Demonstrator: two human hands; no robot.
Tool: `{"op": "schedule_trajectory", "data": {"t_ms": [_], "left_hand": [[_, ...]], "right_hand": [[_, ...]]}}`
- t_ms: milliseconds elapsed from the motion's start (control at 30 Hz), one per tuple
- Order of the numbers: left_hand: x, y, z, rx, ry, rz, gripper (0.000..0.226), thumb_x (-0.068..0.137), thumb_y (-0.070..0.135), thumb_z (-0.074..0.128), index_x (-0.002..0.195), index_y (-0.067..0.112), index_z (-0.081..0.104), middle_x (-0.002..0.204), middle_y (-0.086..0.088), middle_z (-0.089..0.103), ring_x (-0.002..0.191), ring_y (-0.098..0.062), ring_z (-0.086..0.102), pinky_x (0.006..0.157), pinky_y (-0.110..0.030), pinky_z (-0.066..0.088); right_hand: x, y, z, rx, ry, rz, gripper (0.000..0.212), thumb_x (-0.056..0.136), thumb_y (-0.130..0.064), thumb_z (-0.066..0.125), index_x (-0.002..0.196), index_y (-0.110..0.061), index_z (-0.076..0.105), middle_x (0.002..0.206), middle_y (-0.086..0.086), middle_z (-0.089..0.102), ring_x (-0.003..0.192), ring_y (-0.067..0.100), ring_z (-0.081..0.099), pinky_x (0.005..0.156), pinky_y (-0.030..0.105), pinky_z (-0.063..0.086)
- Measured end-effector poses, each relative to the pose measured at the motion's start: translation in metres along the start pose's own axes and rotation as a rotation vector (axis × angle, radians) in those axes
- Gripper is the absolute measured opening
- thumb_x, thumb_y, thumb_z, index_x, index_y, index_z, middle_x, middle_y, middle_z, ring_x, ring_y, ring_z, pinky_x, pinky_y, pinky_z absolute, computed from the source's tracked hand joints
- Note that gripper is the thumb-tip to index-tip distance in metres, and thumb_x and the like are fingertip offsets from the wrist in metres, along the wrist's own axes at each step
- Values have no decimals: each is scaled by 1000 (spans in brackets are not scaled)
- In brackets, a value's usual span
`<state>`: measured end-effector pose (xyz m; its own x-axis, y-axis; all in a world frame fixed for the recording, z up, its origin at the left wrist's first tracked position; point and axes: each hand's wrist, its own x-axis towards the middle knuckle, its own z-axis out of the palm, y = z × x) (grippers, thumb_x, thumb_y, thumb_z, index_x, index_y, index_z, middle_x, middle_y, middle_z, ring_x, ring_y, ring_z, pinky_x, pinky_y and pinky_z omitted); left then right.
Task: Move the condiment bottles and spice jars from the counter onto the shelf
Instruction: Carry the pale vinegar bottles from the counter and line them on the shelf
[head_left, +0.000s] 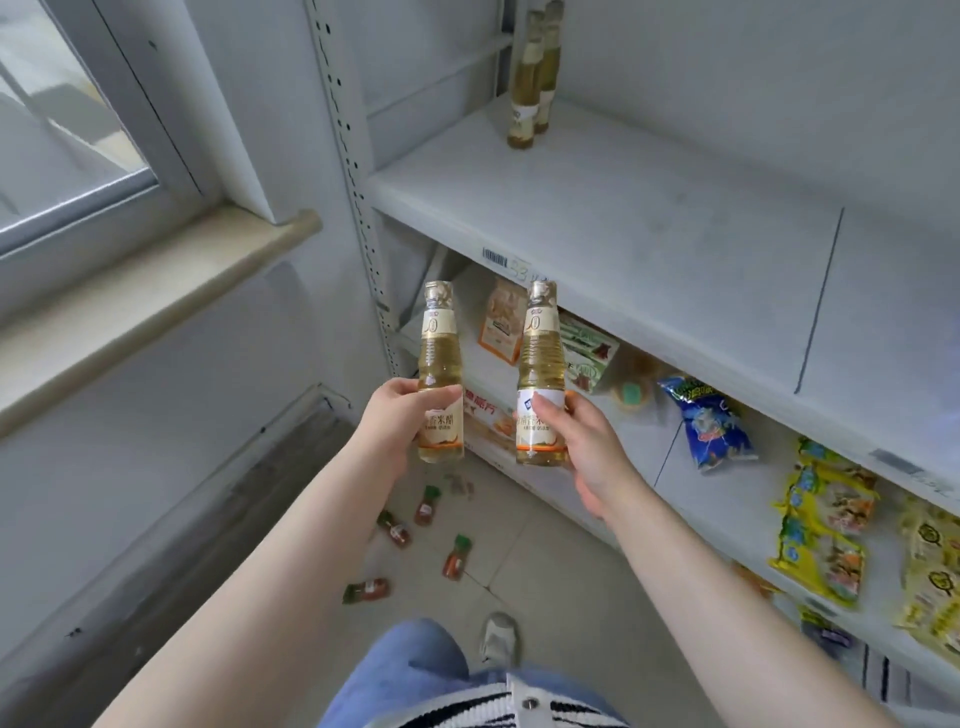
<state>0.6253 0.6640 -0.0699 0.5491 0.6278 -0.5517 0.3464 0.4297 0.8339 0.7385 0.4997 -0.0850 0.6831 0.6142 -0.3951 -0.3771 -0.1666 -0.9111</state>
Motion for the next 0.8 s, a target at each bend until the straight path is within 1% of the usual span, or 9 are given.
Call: {"op": "schedule_trajectory", "data": {"t_ms": [133, 233, 267, 333, 400, 500, 600, 700, 800], "left_hand": [[39, 48, 2, -27, 17, 68, 30, 76, 18, 79, 96, 13, 57, 92, -8, 69, 78, -22, 67, 61, -31, 52], [72, 88, 4, -34, -8, 124, 34, 76, 15, 79, 100, 10, 56, 91, -8, 67, 75, -21, 66, 55, -28, 53], [84, 101, 5, -32, -19, 143, 34, 75, 15, 79, 99, 11, 56, 92, -8, 67, 76, -21, 66, 58, -29, 54], [109, 129, 7, -17, -48, 177, 36, 72, 17, 82, 98, 14, 57, 99, -10, 68, 85, -25, 68, 75, -38, 57], [136, 156, 12, -7, -95, 201, 42, 70, 18, 83, 102, 13, 58, 101, -10, 68, 93, -27, 68, 87, -44, 55], [175, 194, 28, 13, -131, 249, 43, 72, 14, 81, 106, 10, 56, 96, -8, 65, 82, -21, 64, 82, -37, 54], [212, 226, 48, 45, -147, 285, 49, 72, 14, 82, 113, 8, 56, 103, -8, 65, 94, -24, 65, 88, -39, 53], [248, 248, 69, 42, -168, 301, 51, 74, 12, 80, 117, 8, 53, 108, -8, 63, 96, -25, 62, 81, -36, 49], [282, 262, 90, 46, -180, 336, 47, 75, 11, 80, 113, 11, 51, 105, -6, 61, 95, -24, 60, 78, -34, 44]], "right_hand": [[44, -37, 8, 22, -12, -23, 32, 88, -28, 65, 118, -20, 59, 115, 7, 69, 106, 22, 66, 93, 41, 53], [74, -61, 15, 23, 9, -62, 29, 88, -28, 64, 115, -21, 60, 114, 5, 69, 106, 21, 66, 91, 38, 53], [84, -69, 17, 20, 26, -78, 28, 89, -28, 64, 115, -21, 60, 114, 5, 69, 106, 21, 66, 90, 37, 53], [103, -85, 24, 27, 72, -105, 29, 90, -27, 63, 117, -19, 59, 114, 5, 69, 106, 22, 66, 91, 38, 53], [123, -100, 32, 43, 110, -133, 29, 90, -28, 63, 116, -17, 59, 114, 8, 69, 105, 25, 66, 92, 42, 52], [153, -120, 41, 72, 167, -151, 30, 89, -27, 64, 115, -15, 59, 114, 12, 69, 105, 28, 66, 92, 46, 53], [185, -139, 46, 116, 215, -155, 32, 89, -25, 64, 116, -11, 58, 114, 16, 68, 104, 32, 66, 91, 49, 54], [216, -155, 45, 126, 257, -164, 32, 88, -26, 65, 116, -10, 59, 113, 15, 68, 98, 28, 67, 83, 43, 55], [248, -169, 39, 97, 293, -186, 31, 88, -26, 66, 114, -11, 59, 115, 18, 66, 101, 31, 65, 88, 47, 53]]}}
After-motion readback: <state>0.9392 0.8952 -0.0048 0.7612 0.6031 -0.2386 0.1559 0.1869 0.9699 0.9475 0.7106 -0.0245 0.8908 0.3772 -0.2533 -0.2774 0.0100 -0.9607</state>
